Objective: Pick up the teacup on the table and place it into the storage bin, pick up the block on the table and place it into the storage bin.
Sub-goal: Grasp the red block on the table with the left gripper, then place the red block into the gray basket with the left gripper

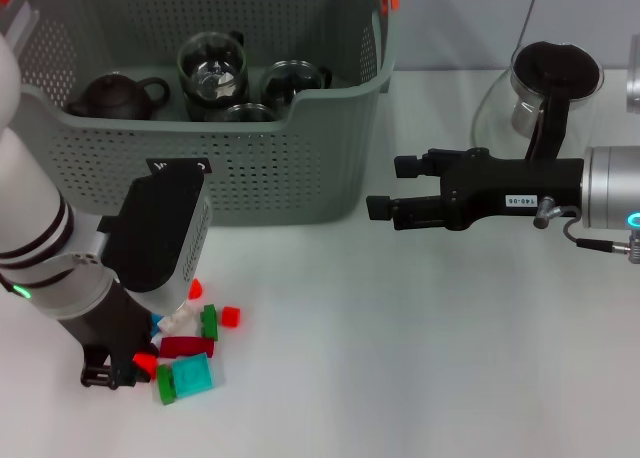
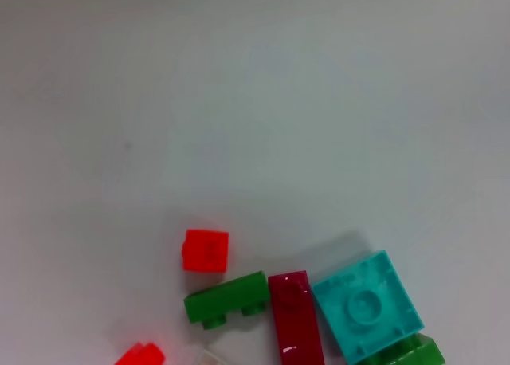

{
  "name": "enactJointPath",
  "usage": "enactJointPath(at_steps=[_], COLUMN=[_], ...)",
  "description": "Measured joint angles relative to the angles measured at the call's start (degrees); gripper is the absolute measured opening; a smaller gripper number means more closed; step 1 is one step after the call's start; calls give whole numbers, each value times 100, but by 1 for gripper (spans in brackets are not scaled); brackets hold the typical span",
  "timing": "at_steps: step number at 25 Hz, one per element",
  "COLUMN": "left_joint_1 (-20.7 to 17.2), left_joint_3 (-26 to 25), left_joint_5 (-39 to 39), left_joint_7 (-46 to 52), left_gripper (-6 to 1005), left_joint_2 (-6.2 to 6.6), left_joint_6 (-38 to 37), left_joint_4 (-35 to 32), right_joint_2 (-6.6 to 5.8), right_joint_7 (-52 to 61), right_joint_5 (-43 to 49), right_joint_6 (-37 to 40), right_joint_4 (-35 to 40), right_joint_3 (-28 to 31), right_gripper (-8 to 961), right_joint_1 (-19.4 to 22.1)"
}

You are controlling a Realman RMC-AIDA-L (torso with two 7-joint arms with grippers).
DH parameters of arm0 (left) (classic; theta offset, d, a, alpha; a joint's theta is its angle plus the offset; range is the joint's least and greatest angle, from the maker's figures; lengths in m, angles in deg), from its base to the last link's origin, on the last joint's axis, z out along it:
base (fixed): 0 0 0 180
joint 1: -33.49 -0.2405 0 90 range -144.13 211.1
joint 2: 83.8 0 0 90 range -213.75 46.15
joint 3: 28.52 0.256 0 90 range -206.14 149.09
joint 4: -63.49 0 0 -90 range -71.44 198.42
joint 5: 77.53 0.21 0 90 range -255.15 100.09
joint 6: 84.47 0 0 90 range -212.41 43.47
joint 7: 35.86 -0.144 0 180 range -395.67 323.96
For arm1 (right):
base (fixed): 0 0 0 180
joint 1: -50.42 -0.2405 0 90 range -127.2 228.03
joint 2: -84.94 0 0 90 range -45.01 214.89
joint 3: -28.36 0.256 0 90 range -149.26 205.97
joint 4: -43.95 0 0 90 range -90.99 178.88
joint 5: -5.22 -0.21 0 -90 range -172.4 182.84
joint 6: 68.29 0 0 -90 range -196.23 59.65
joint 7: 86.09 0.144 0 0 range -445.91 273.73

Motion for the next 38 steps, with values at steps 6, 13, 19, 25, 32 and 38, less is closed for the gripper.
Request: enactJointPath(at_steps=[6, 13, 19, 25, 32, 38], left_joint_1=[3, -198, -222, 520, 1558, 1975], left_joint_3=[6, -432, -1885, -4088, -4121, -3804], left_joint_5=[0, -62, -1064, -2901, -2920, -2304], left_joint_7=[127, 472, 1207, 2286, 2846, 2944], left_gripper=[273, 188, 189, 190, 191, 192], left_joint_2=[3, -19, -41, 244, 1192, 1336], left_joint_6=[-9, -301, -860, -1200, 714, 2199], left_joint_4=[-35, -926, -1981, -1957, 387, 1709], right_joint_2=[-8, -34, -47, -56, -53, -52], right_joint_7=[0, -7, -50, -61, -62, -24], right_joint_5=[0, 0, 0, 7, 9, 57], right_joint_6=[12, 29, 54, 81, 135, 172], right_joint_4=[0, 0, 0, 1, 1, 1], right_joint_3=[0, -1, 0, -35, -44, -42], right_gripper=[914, 914, 914, 914, 914, 914], right_joint_1=[0, -1, 13, 15, 1, -17])
